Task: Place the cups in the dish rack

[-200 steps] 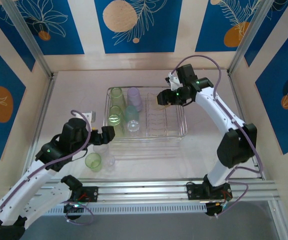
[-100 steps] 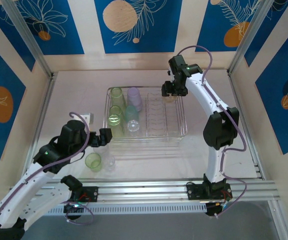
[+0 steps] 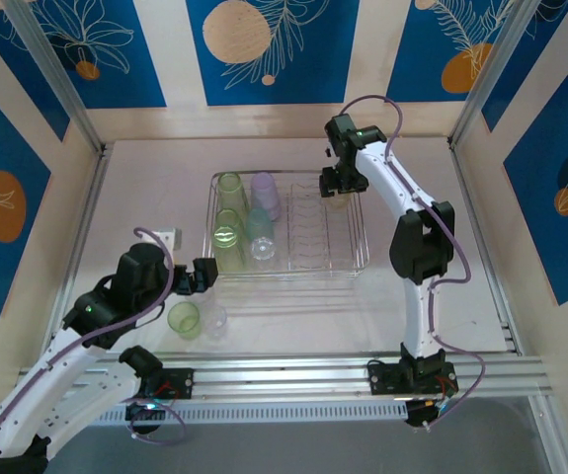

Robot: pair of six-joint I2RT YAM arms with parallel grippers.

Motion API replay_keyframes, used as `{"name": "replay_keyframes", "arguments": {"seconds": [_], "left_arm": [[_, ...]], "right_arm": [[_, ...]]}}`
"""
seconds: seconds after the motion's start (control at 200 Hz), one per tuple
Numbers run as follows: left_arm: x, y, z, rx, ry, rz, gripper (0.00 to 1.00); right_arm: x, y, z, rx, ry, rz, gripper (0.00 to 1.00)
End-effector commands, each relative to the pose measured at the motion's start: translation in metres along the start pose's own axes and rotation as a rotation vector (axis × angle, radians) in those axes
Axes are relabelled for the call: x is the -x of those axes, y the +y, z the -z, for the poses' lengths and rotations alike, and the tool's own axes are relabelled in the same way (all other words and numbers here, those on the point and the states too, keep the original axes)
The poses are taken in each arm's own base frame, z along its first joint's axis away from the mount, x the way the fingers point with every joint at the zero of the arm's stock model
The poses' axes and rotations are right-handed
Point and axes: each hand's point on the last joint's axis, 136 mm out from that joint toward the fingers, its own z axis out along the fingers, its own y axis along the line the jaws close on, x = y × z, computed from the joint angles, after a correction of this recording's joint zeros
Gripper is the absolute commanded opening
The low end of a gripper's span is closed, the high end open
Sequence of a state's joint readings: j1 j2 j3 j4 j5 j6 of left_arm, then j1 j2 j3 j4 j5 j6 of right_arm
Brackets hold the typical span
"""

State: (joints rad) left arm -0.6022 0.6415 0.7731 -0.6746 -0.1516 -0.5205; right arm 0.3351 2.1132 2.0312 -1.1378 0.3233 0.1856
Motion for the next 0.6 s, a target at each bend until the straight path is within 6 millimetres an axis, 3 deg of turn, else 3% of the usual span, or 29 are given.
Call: {"name": "replay_keyframes", "arguments": {"seconds": [0.0,0.185,0.59], "left_arm": [[-0.002,0.006,0.0,0.024,-0.001,-0.005,1.0],[-0.003,0.007,-0.002,0.03,0.003,-0.001,1.0],[-0.005,0.008,-0.009,0.043,0.018,0.004,1.0]], "right_arm": [[0.004,-0.003,-0.005,-0.009,0.015,0.037,0.03],[0.005,-0.003,-0.016,-0.013,0.034,0.079,0.05],[0.009,-0.01,-0.04,-0.046,0.052,0.155,0.25]]}}
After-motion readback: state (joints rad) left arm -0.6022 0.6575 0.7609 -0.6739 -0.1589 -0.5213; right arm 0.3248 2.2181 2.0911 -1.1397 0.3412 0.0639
